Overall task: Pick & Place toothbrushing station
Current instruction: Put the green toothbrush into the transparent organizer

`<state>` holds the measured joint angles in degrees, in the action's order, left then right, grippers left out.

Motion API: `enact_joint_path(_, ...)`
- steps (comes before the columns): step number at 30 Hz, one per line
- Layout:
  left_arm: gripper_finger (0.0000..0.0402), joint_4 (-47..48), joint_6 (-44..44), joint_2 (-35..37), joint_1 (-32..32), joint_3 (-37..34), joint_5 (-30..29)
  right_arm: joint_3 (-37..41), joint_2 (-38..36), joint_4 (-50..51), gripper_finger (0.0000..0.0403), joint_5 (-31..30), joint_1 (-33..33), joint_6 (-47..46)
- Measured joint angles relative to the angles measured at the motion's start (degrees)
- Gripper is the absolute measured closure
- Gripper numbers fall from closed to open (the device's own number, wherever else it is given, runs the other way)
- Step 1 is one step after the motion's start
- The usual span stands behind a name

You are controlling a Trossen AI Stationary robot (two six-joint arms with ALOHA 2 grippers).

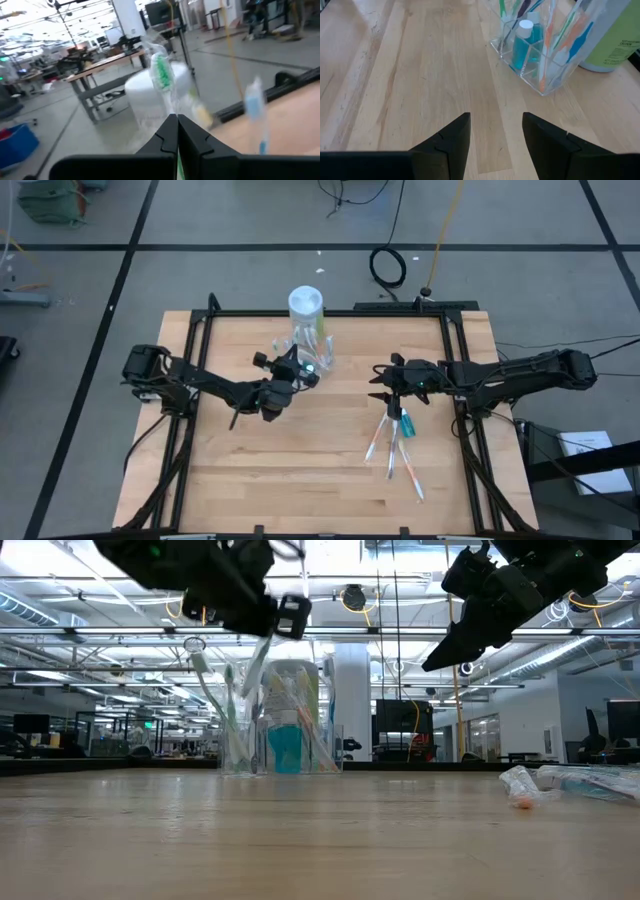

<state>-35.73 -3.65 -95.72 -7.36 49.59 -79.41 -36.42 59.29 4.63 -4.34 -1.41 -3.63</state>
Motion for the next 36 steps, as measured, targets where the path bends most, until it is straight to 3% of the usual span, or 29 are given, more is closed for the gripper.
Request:
enact_joint_path(4, 0.0401, 0.0, 3.5, -4.5, 1.9, -1.7, -1.7, 0.0, 0.0, 0.3, 0.0232, 0.0, 0.0, -0.1)
enact_joint_path(9, 0.0401, -5.2, 0.6, -7.9, 3.3, -1.6, -1.9, 0.0, 0.0, 0.3, 0.0232, 0.0, 0.0, -0.1)
enact_joint_path(13, 0.0401, -10.8, -4.6, -7.9, 3.1, -1.6, -1.3, 0.0, 0.0, 0.3, 0.0232, 0.0, 0.0, 0.0)
enact_joint_path(18, 0.0401, -17.1, -15.7, -7.3, 3.5, -1.5, -5.0, 0.0, 0.0, 0.3, 0.0232, 0.0, 0.0, 0.0)
enact_joint_path(21, 0.0401, -18.5, -18.5, -7.3, 4.5, -1.5, -2.9, 0.0, 0.0, 0.3, 0.0232, 0.0, 0.0, 0.0)
enact_joint_path(25, 0.0401, -17.5, -15.9, -7.3, 6.2, -1.5, -1.6, 0.0, 0.0, 0.3, 0.0232, 0.0, 0.0, -0.1)
enact_joint_path(30, 0.0401, -6.5, -7.7, -7.9, 6.3, -1.5, -0.3, 0.0, 0.0, 0.4, 0.0232, 0.0, 0.0, 0.0)
enact_joint_path(36, 0.0401, 0.5, 1.7, -7.8, 2.0, -1.5, -5.5, 0.0, 0.0, 0.5, 0.0232, 0.0, 0.0, 0.0)
